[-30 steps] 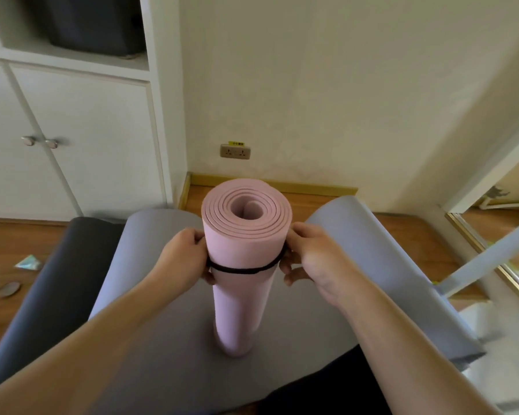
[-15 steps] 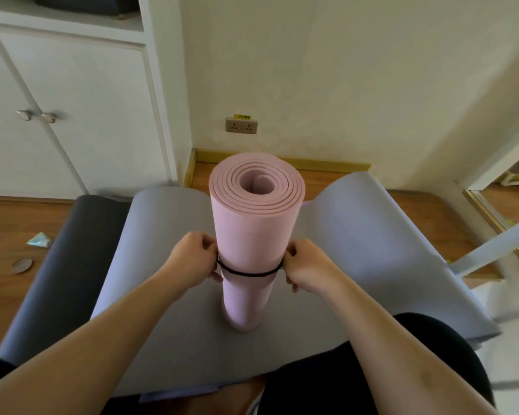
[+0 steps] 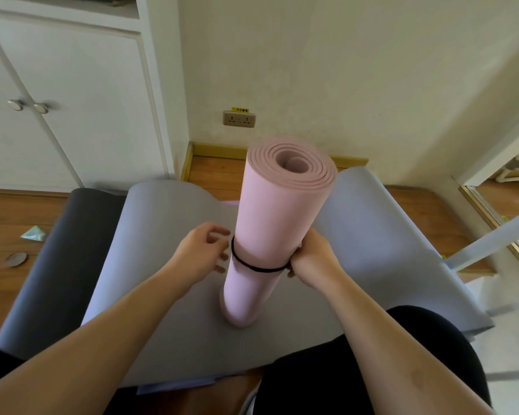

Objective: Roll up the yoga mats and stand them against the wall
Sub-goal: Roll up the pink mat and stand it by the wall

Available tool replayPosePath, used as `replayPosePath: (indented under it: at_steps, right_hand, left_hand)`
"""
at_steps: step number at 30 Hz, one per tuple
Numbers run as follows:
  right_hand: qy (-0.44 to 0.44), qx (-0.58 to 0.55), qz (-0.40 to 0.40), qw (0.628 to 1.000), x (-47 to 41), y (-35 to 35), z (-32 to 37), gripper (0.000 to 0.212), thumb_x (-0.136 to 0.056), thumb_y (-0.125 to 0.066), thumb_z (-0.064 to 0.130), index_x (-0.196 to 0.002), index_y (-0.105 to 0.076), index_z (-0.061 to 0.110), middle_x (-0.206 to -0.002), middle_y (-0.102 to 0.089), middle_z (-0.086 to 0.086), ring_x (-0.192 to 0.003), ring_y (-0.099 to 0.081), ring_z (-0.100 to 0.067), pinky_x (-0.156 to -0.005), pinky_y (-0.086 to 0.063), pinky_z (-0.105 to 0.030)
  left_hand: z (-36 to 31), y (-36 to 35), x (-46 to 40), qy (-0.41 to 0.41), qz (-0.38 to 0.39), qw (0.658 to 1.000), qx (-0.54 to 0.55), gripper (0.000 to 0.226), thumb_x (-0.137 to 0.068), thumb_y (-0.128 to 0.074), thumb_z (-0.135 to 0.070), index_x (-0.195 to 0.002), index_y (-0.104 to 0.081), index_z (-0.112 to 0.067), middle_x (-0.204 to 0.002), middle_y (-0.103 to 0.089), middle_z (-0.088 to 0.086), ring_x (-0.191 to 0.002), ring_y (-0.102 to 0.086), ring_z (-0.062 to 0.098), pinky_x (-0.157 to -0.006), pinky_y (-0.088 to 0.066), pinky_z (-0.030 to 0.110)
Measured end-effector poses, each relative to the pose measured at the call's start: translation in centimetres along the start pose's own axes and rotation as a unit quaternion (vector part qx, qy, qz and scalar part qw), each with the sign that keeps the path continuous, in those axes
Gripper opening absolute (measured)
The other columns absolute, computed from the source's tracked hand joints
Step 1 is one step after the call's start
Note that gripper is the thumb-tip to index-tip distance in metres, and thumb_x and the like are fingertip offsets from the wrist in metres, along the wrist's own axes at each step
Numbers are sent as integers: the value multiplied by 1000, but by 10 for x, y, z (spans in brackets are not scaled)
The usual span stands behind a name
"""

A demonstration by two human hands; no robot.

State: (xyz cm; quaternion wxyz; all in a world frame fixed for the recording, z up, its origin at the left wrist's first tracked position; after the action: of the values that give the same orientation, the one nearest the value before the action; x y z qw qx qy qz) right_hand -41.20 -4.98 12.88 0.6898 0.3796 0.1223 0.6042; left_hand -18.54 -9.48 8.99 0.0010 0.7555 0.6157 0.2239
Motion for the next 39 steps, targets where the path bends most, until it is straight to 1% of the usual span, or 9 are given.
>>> replayPosePath:
  at_steps: [4,7,10,17,21,25,30,35,39]
  right_hand:
    - [80,-55,49,994,13,4,21,57,-82,-68,-1,-112,-54,45,-111,-69,3,-83,-72,-33,-65,-61,-42]
    - [79,-63,64,993,19,10,26,66,-62,-92,43,-117,-56,50,-131,-64,6,-99,-72,-23,-85,-62,-40]
    - [116,-116,34,986,24,29,40,71,-64,-89,48,-130,-64,44,-127,-71,17,-99,-76,-19,-94,-58,-42]
    - [190,-84,-11,978,40,66,87,48,-95,-76,26,-129,-62,57,-115,-74,20,-102,-73,-8,-94,-57,-32]
    - [104,-191,-12,976,42,57,83,18,-103,-69,15,-120,-72,15,-106,-74,-12,-76,-75,-30,-73,-65,-47]
    - [44,-299,-2,953,47,43,95,26,-108,-62,19,-95,-69,-2,-72,-64,-8,-59,-63,-25,-66,-65,-52]
    - [67,-240,-18,968,50,38,128,26,-107,-55,6,-93,-67,-12,-65,-57,-9,-54,-60,-15,-65,-66,-50]
    - [80,-212,-28,973,51,37,147,24,-95,-59,3,-72,-65,2,-62,-56,-11,-55,-59,-19,-62,-64,-45]
    - [44,38,-81,995,41,47,127,17,-86,-61,14,-70,-56,15,-68,-72,-1,-61,-68,-25,-55,-61,-42]
  left_hand:
    - [-34,-21,12,-93,103,987,-82,70,-88,-73,-8,-147,-49,-38,-130,-58,-22,-106,-67,7,-81,-55,25]
    - [-38,-22,18,-113,108,975,-155,103,-68,-91,-37,-153,-32,-46,-140,-45,-10,-123,-55,18,-98,-54,36]
    - [-57,-21,28,-146,109,975,-129,134,-52,-97,-59,-157,-14,-49,-149,-35,-14,-136,-42,14,-111,-47,42]
    - [-123,31,51,-213,19,977,-13,115,-53,-102,-50,-150,-41,-44,-134,-60,-29,-122,-61,6,-99,-56,35]
    - [-136,54,60,-210,32,976,54,93,-62,-100,-40,-143,-54,-40,-126,-70,-22,-113,-69,6,-92,-61,32]
    - [-132,68,66,-196,51,970,137,82,-67,-97,-29,-139,-58,-33,-121,-75,-16,-112,-72,10,-86,-65,38]
    - [-137,79,74,-218,28,967,128,100,-60,-101,-38,-145,-48,-36,-126,-70,-21,-113,-68,-2,-91,-62,31]
    - [-141,95,81,-228,-7,961,155,82,-63,-101,-36,-133,-58,-32,-117,-76,-19,-106,-73,2,-89,-63,37]
    - [-141,103,84,-224,-13,958,181,83,-60,-102,-38,-131,-60,-34,-117,-76,-18,-106,-73,6,-88,-64,42]
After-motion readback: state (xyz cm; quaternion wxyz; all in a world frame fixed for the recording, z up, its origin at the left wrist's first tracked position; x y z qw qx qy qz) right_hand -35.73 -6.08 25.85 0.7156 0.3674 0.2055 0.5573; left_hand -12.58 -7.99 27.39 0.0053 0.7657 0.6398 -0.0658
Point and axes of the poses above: each hand's wrist, its own x-axis away from the middle knuckle, its own y-axis out of the back of the hand, z = x × y, the point moved 10 cm from there along -x, towards the middle knuckle
